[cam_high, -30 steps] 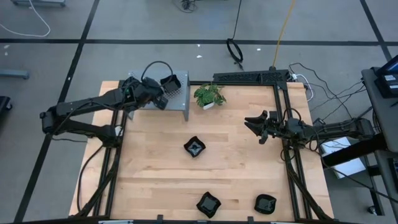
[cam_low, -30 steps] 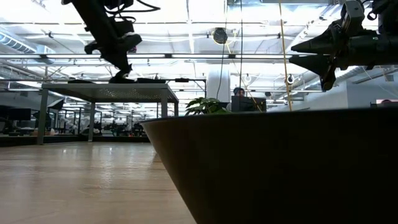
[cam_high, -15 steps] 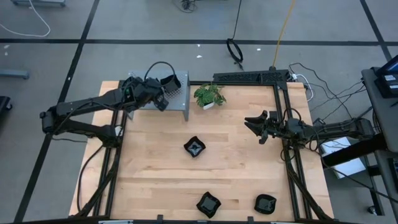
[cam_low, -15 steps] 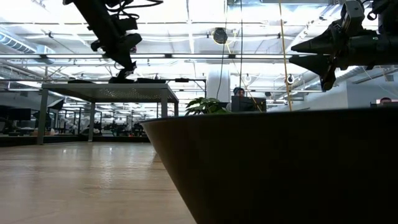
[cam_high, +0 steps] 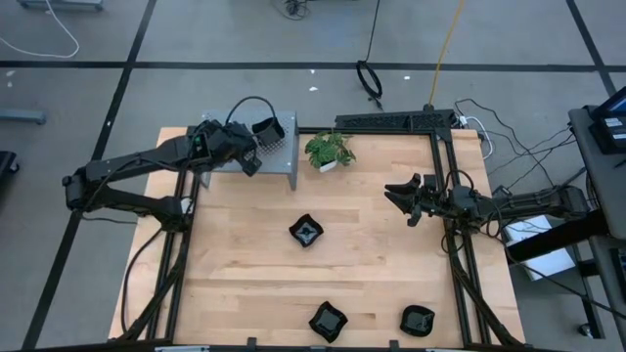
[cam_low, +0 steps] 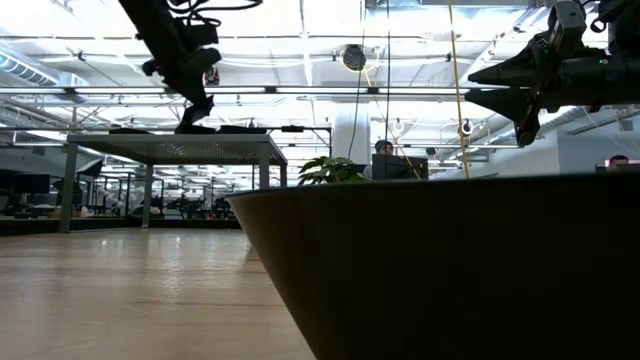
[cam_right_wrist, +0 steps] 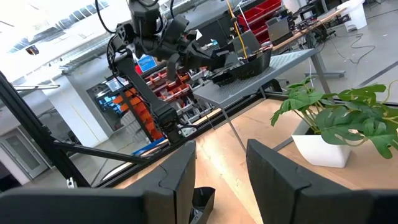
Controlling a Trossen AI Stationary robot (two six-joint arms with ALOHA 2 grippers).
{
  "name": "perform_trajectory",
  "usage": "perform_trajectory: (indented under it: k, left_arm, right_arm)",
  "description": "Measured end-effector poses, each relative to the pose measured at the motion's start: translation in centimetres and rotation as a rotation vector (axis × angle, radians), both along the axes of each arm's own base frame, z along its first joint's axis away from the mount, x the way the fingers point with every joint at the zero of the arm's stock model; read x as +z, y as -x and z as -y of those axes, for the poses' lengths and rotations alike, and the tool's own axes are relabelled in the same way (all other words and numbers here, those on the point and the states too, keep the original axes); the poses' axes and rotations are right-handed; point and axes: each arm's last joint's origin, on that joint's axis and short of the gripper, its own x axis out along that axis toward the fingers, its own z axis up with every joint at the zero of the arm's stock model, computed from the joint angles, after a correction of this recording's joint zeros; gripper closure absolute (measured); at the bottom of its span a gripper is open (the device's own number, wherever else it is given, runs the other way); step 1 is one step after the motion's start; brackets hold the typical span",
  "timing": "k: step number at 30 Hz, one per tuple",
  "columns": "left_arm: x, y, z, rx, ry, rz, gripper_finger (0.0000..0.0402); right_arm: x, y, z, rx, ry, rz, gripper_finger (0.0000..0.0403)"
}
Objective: Pick & Place Mini shaped plates
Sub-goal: Stack the black square plate on top of the other black square plates on the shelf
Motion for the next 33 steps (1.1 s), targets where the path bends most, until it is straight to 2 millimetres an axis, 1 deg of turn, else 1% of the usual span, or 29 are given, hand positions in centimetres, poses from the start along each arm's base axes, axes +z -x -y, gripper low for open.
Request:
perform_trajectory:
  k: [6, 8, 12, 18, 28, 33]
  left_arm:
    - [-0.3, 0.3, 0.1, -0.021, 0.038, -0.055, 0.0397]
    - [-0.3, 0.4, 0.1, -0.018, 0.044, -0.055, 0.0393]
    - [-0.3, 0.4, 0.1, -0.022, 0.041, -0.062, 0.0384]
    - [-0.5, 0.2, 0.0, -0.071, 0.007, -0.126, 0.0392]
    - [-0.9, -0.4, -0.5, -0.062, -0.022, -0.164, 0.0370]
    - [-1.4, -0.8, -0.7, -0.101, -0.041, -0.238, 0.0365]
  right_arm:
    - [0.0, 0.0, 0.0, 0.000, 0.000, 0.000, 0.0273]
    - [0.0, 0.0, 0.0, 0.000, 0.000, 0.000, 0.0273]
    - [0.0, 0.0, 0.0, 0.000, 0.000, 0.000, 0.0273]
    - [0.0, 0.0, 0.0, 0.000, 0.000, 0.000, 0.0273]
    - [0.0, 0.0, 0.0, 0.000, 0.000, 0.000, 0.0273]
    - [0.0, 0.0, 0.0, 0.000, 0.000, 0.000, 0.0273]
